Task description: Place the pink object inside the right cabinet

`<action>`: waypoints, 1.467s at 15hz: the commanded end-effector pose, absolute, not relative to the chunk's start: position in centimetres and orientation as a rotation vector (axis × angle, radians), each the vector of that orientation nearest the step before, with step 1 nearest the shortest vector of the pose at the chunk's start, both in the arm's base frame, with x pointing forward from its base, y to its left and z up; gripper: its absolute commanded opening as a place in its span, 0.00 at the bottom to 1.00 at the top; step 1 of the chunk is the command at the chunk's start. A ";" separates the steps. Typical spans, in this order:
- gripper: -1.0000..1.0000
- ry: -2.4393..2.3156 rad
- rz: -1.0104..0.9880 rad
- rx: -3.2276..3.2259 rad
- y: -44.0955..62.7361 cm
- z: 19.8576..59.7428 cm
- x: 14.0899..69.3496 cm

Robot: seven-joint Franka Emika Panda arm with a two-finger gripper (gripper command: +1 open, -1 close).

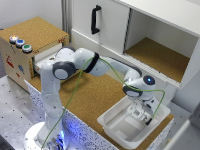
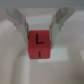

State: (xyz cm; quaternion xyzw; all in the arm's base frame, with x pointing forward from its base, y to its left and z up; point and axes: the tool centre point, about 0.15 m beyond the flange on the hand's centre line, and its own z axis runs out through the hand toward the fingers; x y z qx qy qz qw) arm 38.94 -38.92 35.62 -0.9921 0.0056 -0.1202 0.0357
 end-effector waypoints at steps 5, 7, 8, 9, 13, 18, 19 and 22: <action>0.00 -0.097 -0.771 -3.149 -24.3 47.0 44.7; 0.00 -0.086 -0.859 -3.186 -22.6 48.4 47.6; 0.00 -0.050 -0.870 -3.191 -22.6 48.6 49.0; 0.00 -0.016 -0.879 -3.180 -22.8 48.9 50.3; 0.00 0.006 -0.987 -3.146 -24.0 48.9 55.2; 0.00 -0.059 -1.033 -3.071 -26.0 48.8 61.9; 0.00 -0.067 -1.040 -3.067 -26.3 48.8 62.9; 0.00 -0.076 -1.068 -3.034 -27.5 49.3 65.3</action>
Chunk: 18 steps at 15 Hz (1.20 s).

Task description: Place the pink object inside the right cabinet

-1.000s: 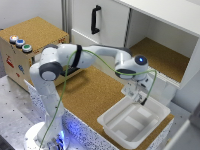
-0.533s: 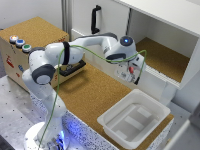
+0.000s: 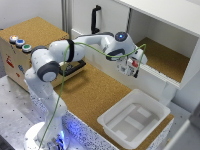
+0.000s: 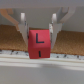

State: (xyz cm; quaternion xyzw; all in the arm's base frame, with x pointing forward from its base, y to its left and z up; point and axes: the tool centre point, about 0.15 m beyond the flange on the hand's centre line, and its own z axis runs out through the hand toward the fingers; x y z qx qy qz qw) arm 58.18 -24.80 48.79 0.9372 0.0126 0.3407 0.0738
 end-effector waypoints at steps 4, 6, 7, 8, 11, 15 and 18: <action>0.00 0.082 1.013 2.924 -28.4 48.4 66.9; 0.00 0.066 0.998 2.952 -29.1 47.4 68.1; 0.00 0.049 0.989 2.962 -29.3 47.0 68.7; 0.00 0.034 0.984 2.956 -29.4 46.7 69.2; 1.00 -0.011 1.012 2.947 -29.8 47.4 68.9; 1.00 0.029 1.151 2.914 -28.4 49.8 65.8; 1.00 0.080 1.216 2.868 -26.7 52.0 63.4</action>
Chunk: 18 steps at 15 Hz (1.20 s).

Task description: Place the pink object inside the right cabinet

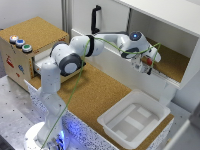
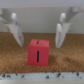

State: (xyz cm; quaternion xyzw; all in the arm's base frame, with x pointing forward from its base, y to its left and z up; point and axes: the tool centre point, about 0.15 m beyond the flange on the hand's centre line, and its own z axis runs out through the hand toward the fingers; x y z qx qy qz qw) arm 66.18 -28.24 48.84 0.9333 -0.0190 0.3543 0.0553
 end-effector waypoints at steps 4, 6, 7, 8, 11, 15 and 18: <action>1.00 0.071 1.144 2.890 -24.6 52.9 58.3; 1.00 0.058 1.078 2.909 -23.7 52.3 55.6; 1.00 0.043 1.033 2.936 -23.3 51.8 54.1; 1.00 0.040 0.989 2.950 -22.9 51.1 52.4; 1.00 0.075 0.840 2.999 -21.7 49.1 48.8; 1.00 0.272 0.605 3.096 -17.7 46.2 45.4; 1.00 0.559 0.500 3.101 -12.1 45.9 43.3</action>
